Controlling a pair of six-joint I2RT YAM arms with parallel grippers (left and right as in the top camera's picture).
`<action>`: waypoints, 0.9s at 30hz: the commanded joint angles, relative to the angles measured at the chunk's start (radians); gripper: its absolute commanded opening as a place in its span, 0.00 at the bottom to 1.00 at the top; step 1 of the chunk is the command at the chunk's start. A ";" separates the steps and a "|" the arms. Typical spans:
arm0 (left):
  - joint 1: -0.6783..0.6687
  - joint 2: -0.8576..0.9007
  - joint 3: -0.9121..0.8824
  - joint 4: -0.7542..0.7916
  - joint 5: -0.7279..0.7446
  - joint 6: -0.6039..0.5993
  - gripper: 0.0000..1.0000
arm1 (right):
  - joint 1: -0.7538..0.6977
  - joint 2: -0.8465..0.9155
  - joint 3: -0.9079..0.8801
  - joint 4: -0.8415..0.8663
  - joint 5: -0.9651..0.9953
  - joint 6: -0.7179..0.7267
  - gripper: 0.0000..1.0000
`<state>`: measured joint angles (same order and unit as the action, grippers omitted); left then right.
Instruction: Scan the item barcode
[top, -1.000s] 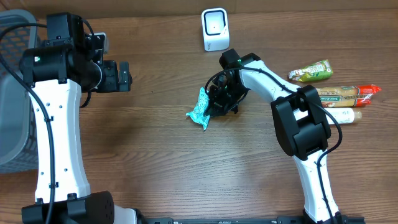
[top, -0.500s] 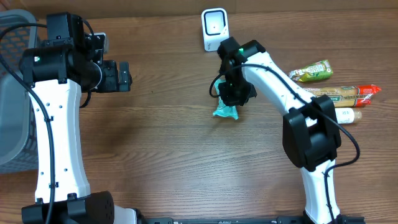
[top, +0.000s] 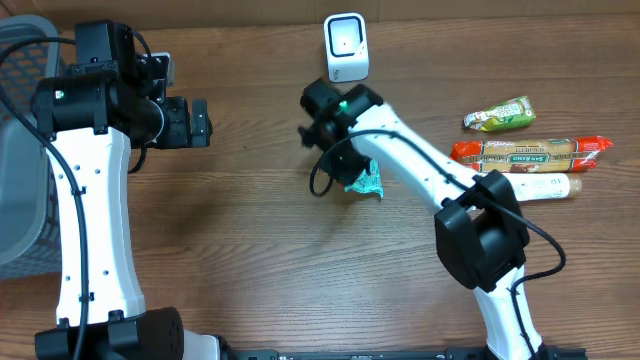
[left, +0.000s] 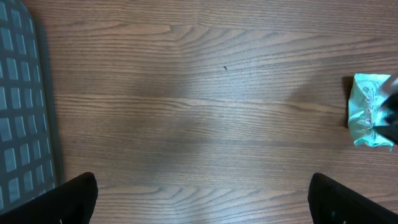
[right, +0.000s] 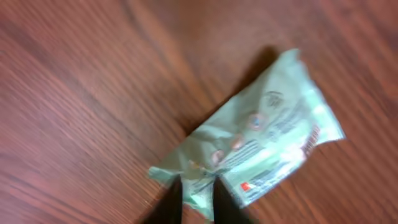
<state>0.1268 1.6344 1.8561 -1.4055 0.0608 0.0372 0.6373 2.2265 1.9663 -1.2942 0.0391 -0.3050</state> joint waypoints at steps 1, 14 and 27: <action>0.004 0.002 -0.002 0.000 0.010 0.023 1.00 | -0.090 -0.042 0.071 0.019 -0.333 0.187 0.36; 0.004 0.002 -0.002 0.000 0.010 0.023 1.00 | -0.055 0.072 -0.017 0.018 -0.366 0.198 0.36; 0.004 0.002 -0.002 0.000 0.010 0.023 1.00 | -0.159 0.074 -0.018 -0.067 0.021 0.279 0.29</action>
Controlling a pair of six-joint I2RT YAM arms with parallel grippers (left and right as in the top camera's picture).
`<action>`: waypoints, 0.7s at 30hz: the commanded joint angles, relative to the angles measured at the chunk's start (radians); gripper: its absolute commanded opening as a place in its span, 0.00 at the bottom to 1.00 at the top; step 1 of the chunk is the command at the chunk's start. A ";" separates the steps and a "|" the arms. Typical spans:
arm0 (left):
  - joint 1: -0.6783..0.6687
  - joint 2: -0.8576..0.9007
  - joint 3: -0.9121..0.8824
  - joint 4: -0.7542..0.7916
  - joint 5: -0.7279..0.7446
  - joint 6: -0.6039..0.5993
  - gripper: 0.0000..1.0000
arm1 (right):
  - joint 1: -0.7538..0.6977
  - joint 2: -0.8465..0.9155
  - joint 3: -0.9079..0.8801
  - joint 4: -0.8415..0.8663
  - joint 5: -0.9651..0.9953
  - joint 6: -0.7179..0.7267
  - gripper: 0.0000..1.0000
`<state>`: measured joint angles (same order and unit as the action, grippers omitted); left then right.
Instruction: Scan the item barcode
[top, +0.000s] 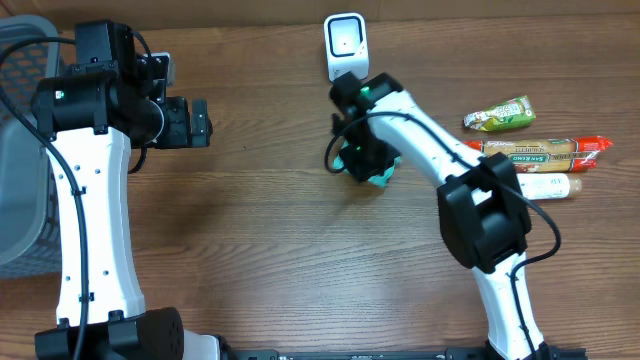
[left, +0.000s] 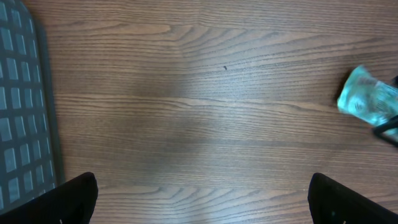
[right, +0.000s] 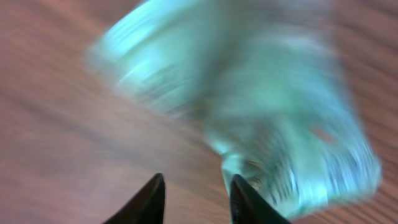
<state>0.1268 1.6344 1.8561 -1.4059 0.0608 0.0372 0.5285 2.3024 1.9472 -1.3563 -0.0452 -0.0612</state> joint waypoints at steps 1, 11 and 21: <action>0.004 0.002 -0.002 0.000 0.011 0.023 1.00 | -0.063 -0.002 0.002 -0.005 0.101 0.036 0.25; 0.003 0.002 -0.002 0.000 0.010 0.023 0.99 | -0.152 -0.071 0.112 0.027 -0.137 0.002 0.41; 0.003 0.002 -0.002 0.000 0.010 0.023 0.99 | -0.222 -0.068 0.119 0.061 -0.143 -0.078 0.67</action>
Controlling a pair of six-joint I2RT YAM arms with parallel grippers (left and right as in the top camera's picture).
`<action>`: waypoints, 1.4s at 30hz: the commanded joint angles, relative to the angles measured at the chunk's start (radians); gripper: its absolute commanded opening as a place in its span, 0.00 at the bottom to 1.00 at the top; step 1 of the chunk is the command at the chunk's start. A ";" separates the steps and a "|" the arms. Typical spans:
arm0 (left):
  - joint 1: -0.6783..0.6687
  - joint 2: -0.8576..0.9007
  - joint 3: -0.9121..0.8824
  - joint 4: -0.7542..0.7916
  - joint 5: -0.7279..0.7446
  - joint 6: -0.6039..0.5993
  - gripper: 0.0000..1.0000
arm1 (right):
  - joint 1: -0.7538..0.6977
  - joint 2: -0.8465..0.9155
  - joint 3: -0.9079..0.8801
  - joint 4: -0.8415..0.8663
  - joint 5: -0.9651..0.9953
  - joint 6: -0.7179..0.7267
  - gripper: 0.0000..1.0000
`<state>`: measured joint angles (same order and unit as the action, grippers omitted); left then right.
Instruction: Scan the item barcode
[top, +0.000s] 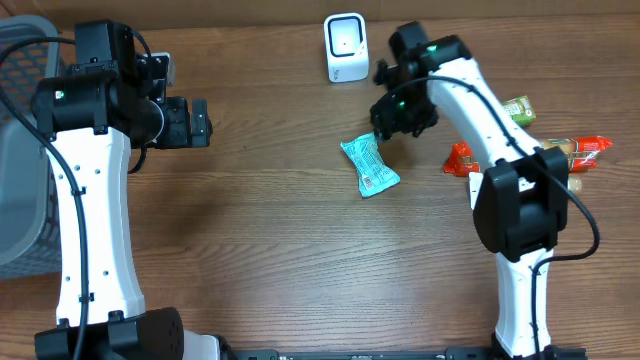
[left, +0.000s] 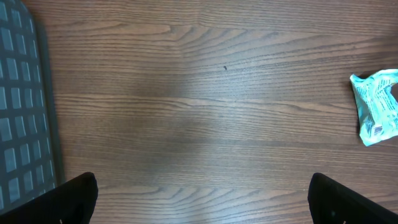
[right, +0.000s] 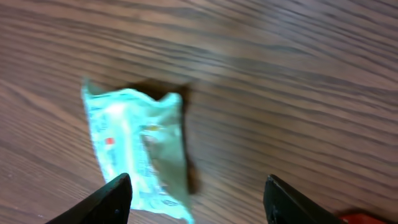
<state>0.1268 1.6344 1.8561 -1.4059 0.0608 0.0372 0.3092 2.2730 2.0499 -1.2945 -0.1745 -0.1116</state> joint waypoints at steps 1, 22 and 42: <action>0.004 0.002 -0.002 0.000 0.010 0.023 0.99 | -0.003 -0.038 0.009 0.000 -0.011 -0.028 0.66; 0.003 0.002 -0.002 0.000 0.010 0.023 0.99 | 0.043 -0.038 -0.237 0.059 -0.034 0.064 0.31; 0.004 0.002 -0.002 0.000 0.010 0.023 1.00 | 0.083 -0.053 -0.139 -0.086 -0.069 0.055 0.30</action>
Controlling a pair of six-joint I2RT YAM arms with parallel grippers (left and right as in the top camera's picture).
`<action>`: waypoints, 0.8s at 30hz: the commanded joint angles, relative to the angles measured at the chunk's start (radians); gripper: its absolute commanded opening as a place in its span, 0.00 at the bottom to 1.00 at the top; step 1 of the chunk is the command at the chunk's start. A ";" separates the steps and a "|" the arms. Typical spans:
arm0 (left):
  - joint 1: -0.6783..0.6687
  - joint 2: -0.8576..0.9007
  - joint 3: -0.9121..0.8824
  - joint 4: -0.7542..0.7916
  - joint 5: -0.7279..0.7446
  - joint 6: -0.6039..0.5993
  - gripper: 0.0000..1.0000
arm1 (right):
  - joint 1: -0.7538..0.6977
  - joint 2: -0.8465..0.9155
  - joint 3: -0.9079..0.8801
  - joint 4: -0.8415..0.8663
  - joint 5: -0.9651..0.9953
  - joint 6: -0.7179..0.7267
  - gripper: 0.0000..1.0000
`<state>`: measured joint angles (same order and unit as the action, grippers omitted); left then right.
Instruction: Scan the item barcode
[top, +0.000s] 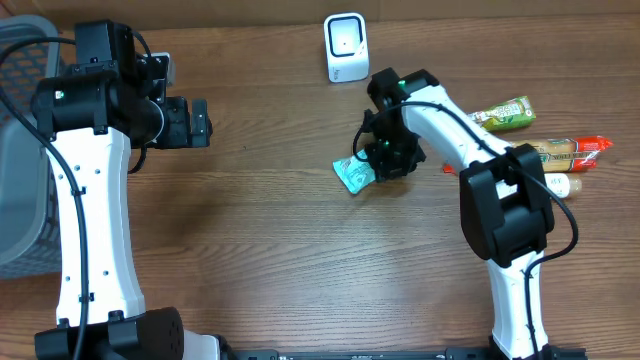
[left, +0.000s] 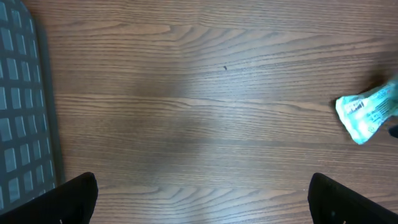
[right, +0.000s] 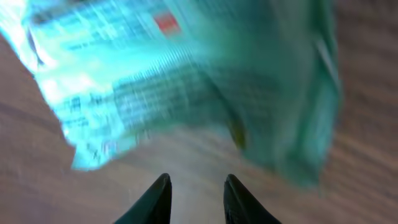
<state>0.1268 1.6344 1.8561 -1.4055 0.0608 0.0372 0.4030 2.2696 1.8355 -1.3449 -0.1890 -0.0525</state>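
Note:
A teal snack packet (top: 350, 176) lies on the wooden table below the white barcode scanner (top: 346, 47). My right gripper (top: 386, 152) is low over the packet's right end. In the right wrist view the packet (right: 186, 74) is a blur filling the top. The right gripper (right: 196, 193) is narrowly open there, with only wood between its tips. The left wrist view catches the packet (left: 365, 113) at its right edge. My left gripper (left: 202, 199) stands wide open over bare wood, far to the left (top: 200, 122).
A grey basket (top: 20, 150) stands at the table's left edge, its wall (left: 25, 93) showing in the left wrist view. At the right lie a green bar (top: 500, 113), an orange-red packet (top: 530, 152) and a white bar (top: 555, 185).
My right gripper was wide open up beside the scanner, away from the packet. Now it is down on the packet with jaws much narrower. The packet has shifted a little left and turned.
First my right gripper was shut on the teal packet at mid-table. Then its jaws stood slightly apart over the packet nearer the scanner. Then the packet lay free and the gripper was wide open further right. Now it is back over the packet. The left arm stayed still.

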 joint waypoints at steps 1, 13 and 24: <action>0.003 0.002 -0.002 0.000 0.010 0.023 1.00 | -0.012 -0.057 0.102 -0.066 -0.068 -0.008 0.31; 0.003 0.002 -0.002 0.000 0.010 0.023 1.00 | -0.075 -0.076 0.212 0.014 0.004 -0.243 0.89; 0.003 0.002 -0.002 0.000 0.010 0.023 1.00 | -0.144 0.052 0.177 0.089 -0.227 -0.405 0.89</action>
<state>0.1268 1.6344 1.8561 -1.4055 0.0608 0.0372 0.2584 2.2826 2.0247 -1.2659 -0.3279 -0.4080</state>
